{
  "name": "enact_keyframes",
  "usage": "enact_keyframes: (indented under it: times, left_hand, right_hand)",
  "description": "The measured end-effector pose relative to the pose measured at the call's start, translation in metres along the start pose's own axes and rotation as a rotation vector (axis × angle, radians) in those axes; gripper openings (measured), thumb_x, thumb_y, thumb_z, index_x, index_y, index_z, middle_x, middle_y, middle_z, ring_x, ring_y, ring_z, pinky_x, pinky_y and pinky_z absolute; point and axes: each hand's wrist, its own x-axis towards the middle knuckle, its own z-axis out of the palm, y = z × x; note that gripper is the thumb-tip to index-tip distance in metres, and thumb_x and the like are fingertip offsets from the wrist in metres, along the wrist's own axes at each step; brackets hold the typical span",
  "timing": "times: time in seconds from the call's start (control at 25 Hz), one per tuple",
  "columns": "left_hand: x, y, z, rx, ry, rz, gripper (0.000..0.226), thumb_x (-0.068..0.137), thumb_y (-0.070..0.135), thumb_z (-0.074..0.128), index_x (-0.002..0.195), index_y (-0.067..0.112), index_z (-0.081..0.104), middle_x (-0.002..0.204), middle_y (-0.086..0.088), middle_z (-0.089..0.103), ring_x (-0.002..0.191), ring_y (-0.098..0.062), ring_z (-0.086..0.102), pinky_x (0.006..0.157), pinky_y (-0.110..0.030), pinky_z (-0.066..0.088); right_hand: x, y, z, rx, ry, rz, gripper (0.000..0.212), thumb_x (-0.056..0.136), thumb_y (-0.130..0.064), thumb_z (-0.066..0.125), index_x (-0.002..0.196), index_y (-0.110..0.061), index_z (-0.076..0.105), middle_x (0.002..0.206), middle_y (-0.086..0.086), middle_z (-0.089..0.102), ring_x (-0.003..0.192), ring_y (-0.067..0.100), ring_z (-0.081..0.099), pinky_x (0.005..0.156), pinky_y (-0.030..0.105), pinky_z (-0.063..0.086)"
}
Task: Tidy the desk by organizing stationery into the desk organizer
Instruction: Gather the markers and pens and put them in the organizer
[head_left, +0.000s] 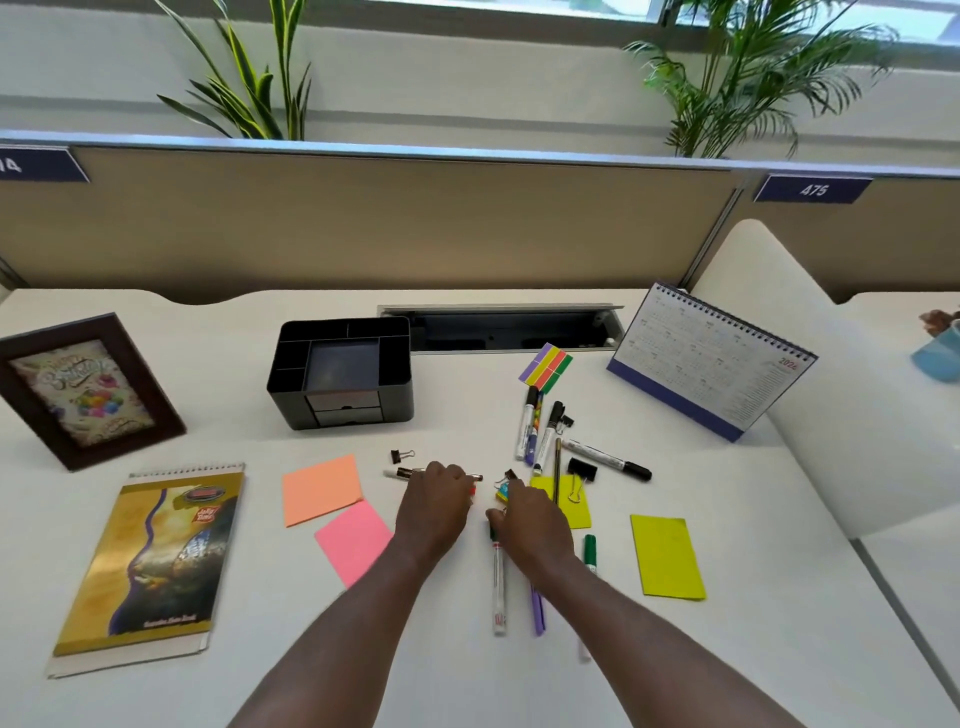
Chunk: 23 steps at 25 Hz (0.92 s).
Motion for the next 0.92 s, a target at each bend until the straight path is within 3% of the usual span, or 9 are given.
enact_keyframes:
  times: [0.12,0.32,0.44,0.56,0.68,0.76,0.92]
  left_hand:
    - [0.001,-0.005,0.005,0.099,0.064,0.085,0.016,0.066,0.013,0.077,0.068,0.024,0.066,0.067,0.005,0.061,0.065,-0.024,0.058,0.053,-0.035,0.042]
    - [0.006,-0.006,0.004,0.081,0.143,0.163,0.011,0.067,0.013,0.072,0.073,0.019,0.066,0.067,0.0,0.062,0.061,-0.024,0.059,0.054,-0.032,0.042]
    - [0.022,-0.003,-0.021,-0.119,0.31,0.032,0.011,0.08,0.02,0.062,0.087,0.018,0.07,0.078,-0.002,0.067,0.065,-0.023,0.062,0.056,-0.031,0.047]
    - [0.054,-0.011,-0.077,-0.354,0.585,-0.226,0.012,0.087,0.019,0.061,0.095,0.016,0.07,0.085,-0.003,0.069,0.072,-0.023,0.063,0.062,-0.032,0.051]
    - [0.094,-0.042,-0.135,-0.553,0.749,-0.501,0.013,0.089,0.021,0.059,0.098,0.015,0.067,0.089,-0.004,0.069,0.08,-0.025,0.064,0.069,-0.032,0.048]
    - [0.117,-0.07,-0.159,-0.58,0.792,-0.578,0.018,0.088,0.02,0.059,0.104,0.013,0.064,0.091,-0.006,0.07,0.084,-0.026,0.064,0.072,-0.031,0.046]
    - [0.144,-0.101,-0.164,-0.536,0.676,-0.56,0.026,0.089,0.018,0.057,0.114,0.014,0.063,0.097,-0.009,0.07,0.09,-0.029,0.064,0.079,-0.036,0.05]
  right_hand:
    - [0.002,-0.004,0.002,-0.05,-0.055,-0.014,0.039,0.09,-0.035,0.052,0.123,-0.013,0.049,0.114,0.013,0.061,0.107,0.031,0.059,0.079,0.035,0.047]
    - [0.008,-0.012,0.002,-0.079,-0.077,-0.015,0.021,0.089,-0.02,0.05,0.107,-0.011,0.056,0.11,0.013,0.063,0.103,0.031,0.06,0.076,0.033,0.047]
    - [0.013,-0.016,-0.002,-0.098,-0.106,-0.034,0.017,0.085,-0.013,0.049,0.1,-0.008,0.056,0.109,0.015,0.062,0.101,0.034,0.06,0.073,0.032,0.045]
    - [0.019,-0.023,-0.006,-0.102,-0.163,-0.062,0.01,0.082,-0.013,0.049,0.091,-0.011,0.05,0.109,0.016,0.06,0.099,0.035,0.06,0.068,0.031,0.039]
    - [0.028,-0.03,-0.013,-0.072,-0.183,-0.074,0.012,0.08,-0.017,0.05,0.091,-0.011,0.049,0.107,0.016,0.059,0.096,0.035,0.06,0.064,0.029,0.036]
    - [0.035,-0.038,-0.024,-0.03,-0.175,-0.091,0.011,0.078,-0.018,0.051,0.085,-0.012,0.044,0.101,0.015,0.06,0.086,0.033,0.06,0.059,0.028,0.035]
    - [0.054,-0.056,-0.052,0.131,-0.052,-0.086,0.015,0.072,-0.017,0.05,0.082,-0.007,0.048,0.081,0.011,0.06,0.071,0.032,0.062,0.049,0.031,0.039]
